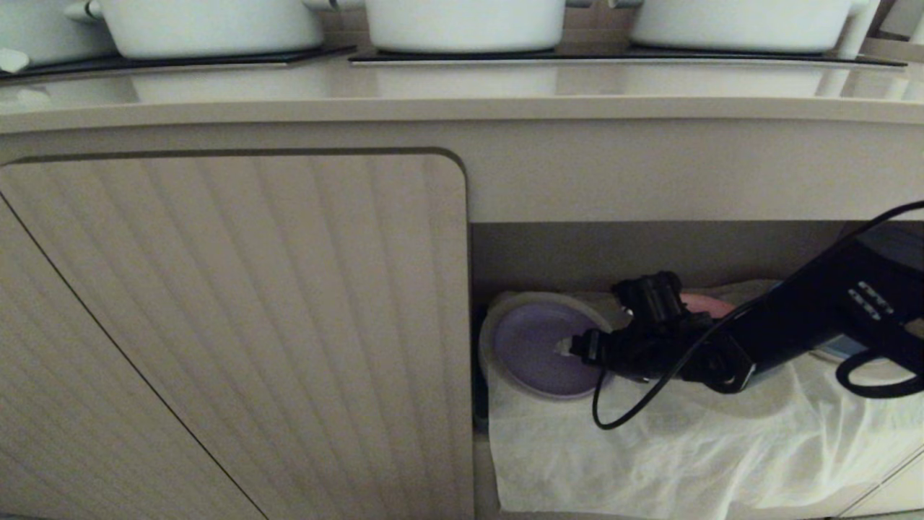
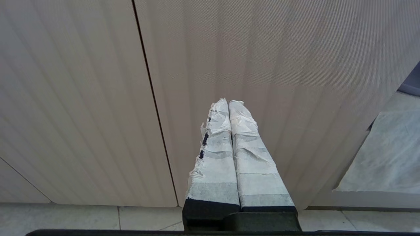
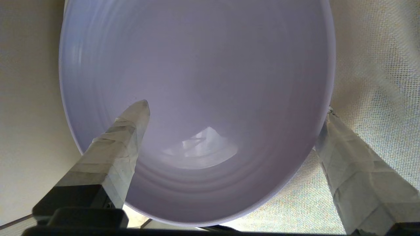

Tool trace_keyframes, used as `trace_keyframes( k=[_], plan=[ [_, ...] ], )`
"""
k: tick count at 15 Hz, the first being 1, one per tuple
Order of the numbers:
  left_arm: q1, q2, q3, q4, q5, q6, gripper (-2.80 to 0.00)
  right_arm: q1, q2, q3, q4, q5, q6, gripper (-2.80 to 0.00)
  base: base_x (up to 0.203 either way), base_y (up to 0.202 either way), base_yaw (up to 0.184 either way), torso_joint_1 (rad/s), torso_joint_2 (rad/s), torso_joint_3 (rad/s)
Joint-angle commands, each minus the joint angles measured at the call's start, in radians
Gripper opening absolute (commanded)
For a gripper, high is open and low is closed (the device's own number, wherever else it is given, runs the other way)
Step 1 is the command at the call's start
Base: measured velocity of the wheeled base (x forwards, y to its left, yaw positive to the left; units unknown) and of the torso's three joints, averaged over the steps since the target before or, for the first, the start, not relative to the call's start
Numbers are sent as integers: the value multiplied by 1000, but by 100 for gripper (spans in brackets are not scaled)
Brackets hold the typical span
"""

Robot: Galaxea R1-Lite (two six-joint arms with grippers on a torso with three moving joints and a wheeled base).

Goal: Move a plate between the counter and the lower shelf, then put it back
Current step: Pick up the plate in the cupboard

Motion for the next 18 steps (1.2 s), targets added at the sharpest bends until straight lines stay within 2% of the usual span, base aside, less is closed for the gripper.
trace_keyframes(
  k=[1,7,8,18],
  plan=[
    [0,1,0,0,0,0,-280,0,4,1,5,-1,2,0,0,0,0,0,0,0],
    [0,1,0,0,0,0,-280,15,16,1,11,-48,3,0,0,0,0,0,0,0],
    [0,1,0,0,0,0,-280,16,16,0,11,-48,2,-280,0,0,0,0,0,0],
    [0,1,0,0,0,0,-280,17,8,0,5,-63,2,-280,0,0,0,0,0,0]
  ],
)
